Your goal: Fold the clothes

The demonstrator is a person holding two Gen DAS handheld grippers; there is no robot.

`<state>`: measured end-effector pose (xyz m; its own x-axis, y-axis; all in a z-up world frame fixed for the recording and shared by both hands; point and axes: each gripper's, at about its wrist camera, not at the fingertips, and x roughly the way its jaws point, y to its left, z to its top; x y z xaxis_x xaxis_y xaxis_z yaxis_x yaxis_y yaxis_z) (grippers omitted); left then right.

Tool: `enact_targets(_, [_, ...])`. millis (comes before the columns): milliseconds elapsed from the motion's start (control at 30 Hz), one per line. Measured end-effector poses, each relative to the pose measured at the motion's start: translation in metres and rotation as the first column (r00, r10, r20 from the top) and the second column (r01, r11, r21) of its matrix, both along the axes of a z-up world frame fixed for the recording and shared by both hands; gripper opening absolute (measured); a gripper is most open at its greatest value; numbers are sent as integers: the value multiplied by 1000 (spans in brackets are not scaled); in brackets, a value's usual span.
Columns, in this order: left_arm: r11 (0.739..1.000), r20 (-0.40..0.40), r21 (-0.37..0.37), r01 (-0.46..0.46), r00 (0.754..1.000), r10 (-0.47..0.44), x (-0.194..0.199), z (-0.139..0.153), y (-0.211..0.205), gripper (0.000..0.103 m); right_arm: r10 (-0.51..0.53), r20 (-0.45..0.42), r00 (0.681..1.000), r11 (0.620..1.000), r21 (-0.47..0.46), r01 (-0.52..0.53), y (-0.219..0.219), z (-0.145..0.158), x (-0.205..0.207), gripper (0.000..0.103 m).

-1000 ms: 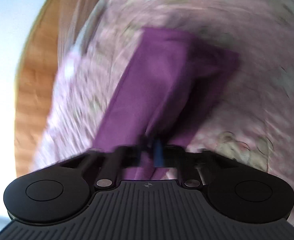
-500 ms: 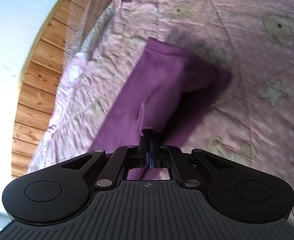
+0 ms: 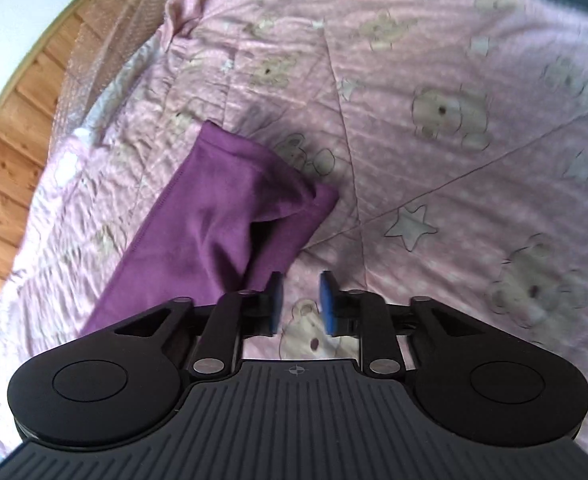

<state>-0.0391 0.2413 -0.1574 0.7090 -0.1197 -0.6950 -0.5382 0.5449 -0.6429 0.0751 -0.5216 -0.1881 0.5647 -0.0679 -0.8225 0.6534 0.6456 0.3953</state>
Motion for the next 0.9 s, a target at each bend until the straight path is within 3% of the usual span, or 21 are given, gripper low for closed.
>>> enact_targets(133, [976, -7, 120, -183, 983, 185, -2, 4, 68, 41, 81, -33, 996, 995, -52, -83, 30, 9, 0, 40])
enact_targets(267, [965, -14, 200, -168, 985, 174, 26, 7, 96, 44, 131, -59, 990, 989, -55, -135, 64, 10, -1, 41])
enact_targets(333, [968, -17, 216, -124, 991, 130, 41, 7, 101, 27, 162, -63, 985, 983, -71, -167, 86, 13, 0, 41])
enact_targets(367, [971, 6, 214, -104, 994, 106, 42, 11, 103, 10, 185, -60, 981, 978, -84, -190, 98, 16, 1, 41])
enact_targets(400, [974, 29, 211, -85, 996, 81, 43, 14, 106, 10, 220, -53, 974, 969, -99, -225, 111, 19, 2, 41])
enact_targets(433, [976, 57, 204, -72, 996, 62, 43, 18, 109, 9, 261, -49, 964, 958, -114, -265, 124, 21, 3, 41])
enact_targets(500, [984, 182, 106, -144, 976, 123, 31, 27, 119, 9, 336, -42, 941, 928, -154, -338, 148, 26, 5, 45])
enact_targets(633, [948, 364, -105, -299, 876, 316, 2, 24, 142, 9, 459, -54, 887, 861, -216, -460, 197, 25, 7, 48])
enact_targets(700, [965, 220, -135, -226, 942, 252, 14, -10, 143, 9, 484, -62, 873, 848, -214, -485, 216, 22, 10, 49])
enact_targets(767, [985, 97, -97, -146, 983, 155, 20, -33, 135, 9, 497, -62, 866, 845, -195, -499, 231, 19, 11, 49])
enact_targets(900, [994, 93, -86, -73, 992, 80, 14, -39, 128, 10, 513, -37, 858, 847, -141, -512, 246, 18, 17, 51])
